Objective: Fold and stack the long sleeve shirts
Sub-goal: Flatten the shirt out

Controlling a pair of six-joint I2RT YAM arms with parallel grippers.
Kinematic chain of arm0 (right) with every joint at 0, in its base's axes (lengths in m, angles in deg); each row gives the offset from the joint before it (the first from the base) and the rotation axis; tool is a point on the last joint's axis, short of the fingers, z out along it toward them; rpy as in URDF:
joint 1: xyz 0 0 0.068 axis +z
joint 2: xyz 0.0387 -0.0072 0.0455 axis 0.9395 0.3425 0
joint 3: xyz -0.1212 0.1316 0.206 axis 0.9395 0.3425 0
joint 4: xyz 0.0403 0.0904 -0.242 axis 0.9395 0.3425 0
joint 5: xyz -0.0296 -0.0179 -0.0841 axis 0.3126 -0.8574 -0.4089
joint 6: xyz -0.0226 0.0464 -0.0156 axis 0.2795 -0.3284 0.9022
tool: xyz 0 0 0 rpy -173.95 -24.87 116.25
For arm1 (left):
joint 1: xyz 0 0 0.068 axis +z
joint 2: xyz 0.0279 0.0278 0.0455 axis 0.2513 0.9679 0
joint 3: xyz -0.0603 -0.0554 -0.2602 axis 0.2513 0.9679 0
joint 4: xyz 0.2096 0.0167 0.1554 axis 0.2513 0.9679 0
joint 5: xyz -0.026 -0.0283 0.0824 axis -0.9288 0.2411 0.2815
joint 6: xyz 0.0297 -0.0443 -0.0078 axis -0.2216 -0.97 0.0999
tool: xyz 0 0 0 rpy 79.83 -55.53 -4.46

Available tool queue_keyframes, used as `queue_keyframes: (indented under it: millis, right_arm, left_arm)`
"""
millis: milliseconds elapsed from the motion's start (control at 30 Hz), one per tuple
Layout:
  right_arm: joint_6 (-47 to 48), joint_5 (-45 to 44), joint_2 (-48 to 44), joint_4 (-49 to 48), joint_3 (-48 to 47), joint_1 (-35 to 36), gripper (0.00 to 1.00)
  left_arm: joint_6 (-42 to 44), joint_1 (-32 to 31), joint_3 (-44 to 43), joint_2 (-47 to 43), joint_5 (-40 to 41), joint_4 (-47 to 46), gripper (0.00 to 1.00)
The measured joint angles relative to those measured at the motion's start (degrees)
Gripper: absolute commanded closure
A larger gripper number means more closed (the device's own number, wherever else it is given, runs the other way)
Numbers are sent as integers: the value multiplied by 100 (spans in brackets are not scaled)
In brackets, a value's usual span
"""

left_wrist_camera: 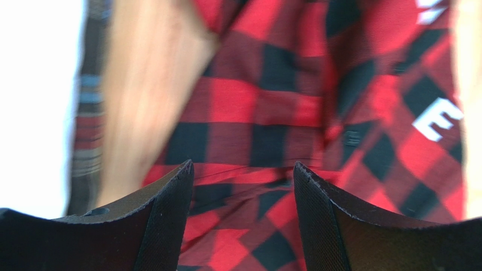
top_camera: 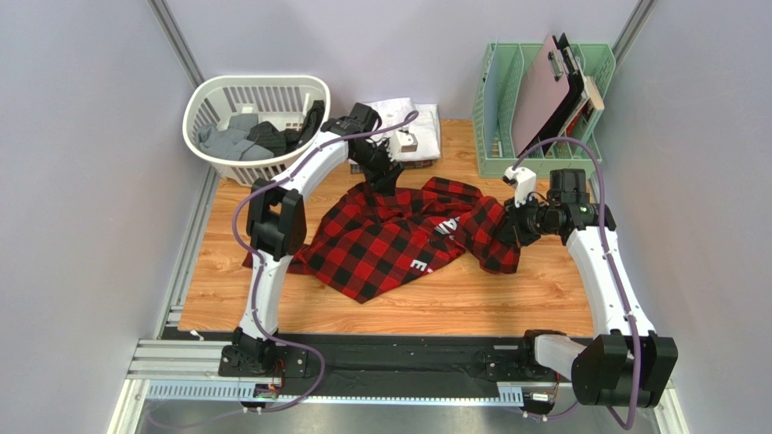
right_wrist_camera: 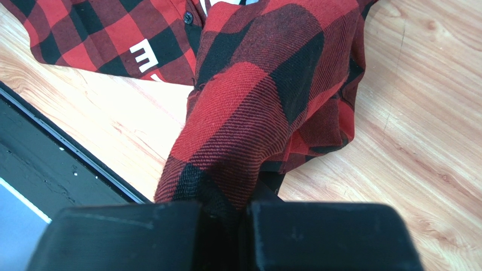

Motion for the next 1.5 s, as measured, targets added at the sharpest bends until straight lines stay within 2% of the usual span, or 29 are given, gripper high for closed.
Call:
queue_keyframes:
  millis: [267, 467, 800, 900, 1000, 1033, 1067, 1233, 1367, 1500]
  right_arm:
    - [0, -35, 238, 0, -101, -42, 100]
    - [0, -48, 256, -2, -256, -52, 100]
    - [0, -92, 426, 0, -367, -87, 100]
    - [0, -94, 472, -4, -424, -111, 100]
    - [0, -96, 514, -2, -442, -125, 100]
    - [0, -96, 533, -2, -452, -129, 100]
    - [-2, -96, 553, -9, -461, -138, 100]
    - [-22, -114, 702, 0, -743, -175, 100]
    - [-4, -107, 909, 149, -1582, -308, 100]
    - [221, 61, 894, 494, -2610, -811, 100]
  left_arm:
    - [317, -402, 330, -164, 17, 282, 32]
    - [586, -595, 411, -160, 411, 317, 40]
    - [953, -619, 411, 114, 1045, 317, 42]
    - [1036, -608, 411, 142, 1062, 334, 51]
    - [1082, -610, 411, 142, 994, 352, 80]
    - [1088, -610, 411, 142, 962, 356, 96]
    - [1115, -610, 411, 142, 920, 356, 100]
    - [909, -487, 212, 142, 730, 444, 100]
    - [769, -103, -649, 31, 476, 909, 100]
    - [844, 310, -789, -1086, 299, 1563, 100]
